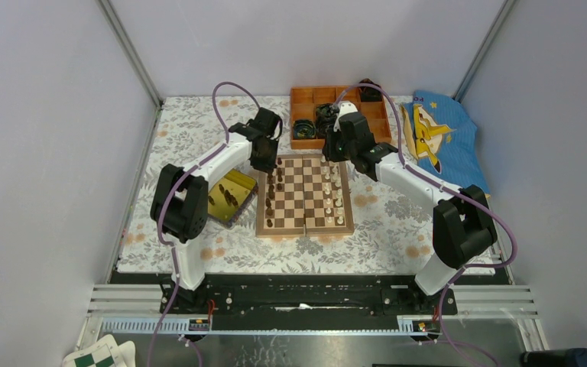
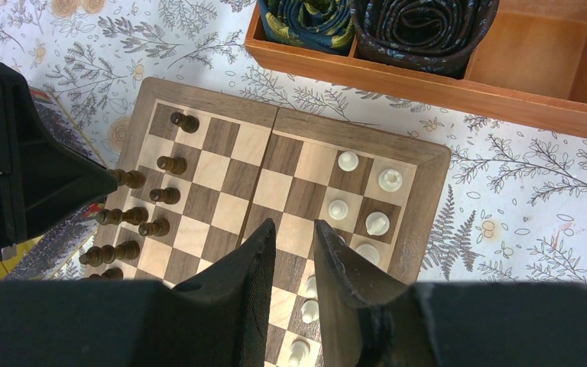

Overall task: Set up the chess pieces on the board
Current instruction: Place the chess piece on the chessboard.

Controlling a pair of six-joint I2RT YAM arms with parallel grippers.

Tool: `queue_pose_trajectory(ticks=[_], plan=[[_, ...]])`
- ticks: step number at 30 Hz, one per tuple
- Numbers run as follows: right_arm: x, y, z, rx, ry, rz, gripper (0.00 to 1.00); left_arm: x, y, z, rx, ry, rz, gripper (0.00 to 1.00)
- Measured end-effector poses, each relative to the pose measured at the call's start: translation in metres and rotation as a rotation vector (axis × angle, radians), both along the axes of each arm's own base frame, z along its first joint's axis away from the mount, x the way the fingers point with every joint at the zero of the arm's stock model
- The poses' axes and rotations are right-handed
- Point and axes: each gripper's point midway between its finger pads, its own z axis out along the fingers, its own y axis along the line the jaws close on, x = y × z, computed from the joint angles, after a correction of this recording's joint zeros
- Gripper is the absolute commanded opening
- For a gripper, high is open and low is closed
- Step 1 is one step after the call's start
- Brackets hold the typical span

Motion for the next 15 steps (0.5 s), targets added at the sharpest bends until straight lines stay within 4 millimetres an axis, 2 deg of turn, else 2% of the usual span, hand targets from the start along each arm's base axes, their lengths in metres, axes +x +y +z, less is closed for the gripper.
queue_pose_trajectory(ticks=[15], plan=[[-0.0003,0.0001,-0.0005,0.000,0.001,0.001,0.32,-0.0012,-0.0019,-0.0054,-0.011,0.003,-0.001,0.00]])
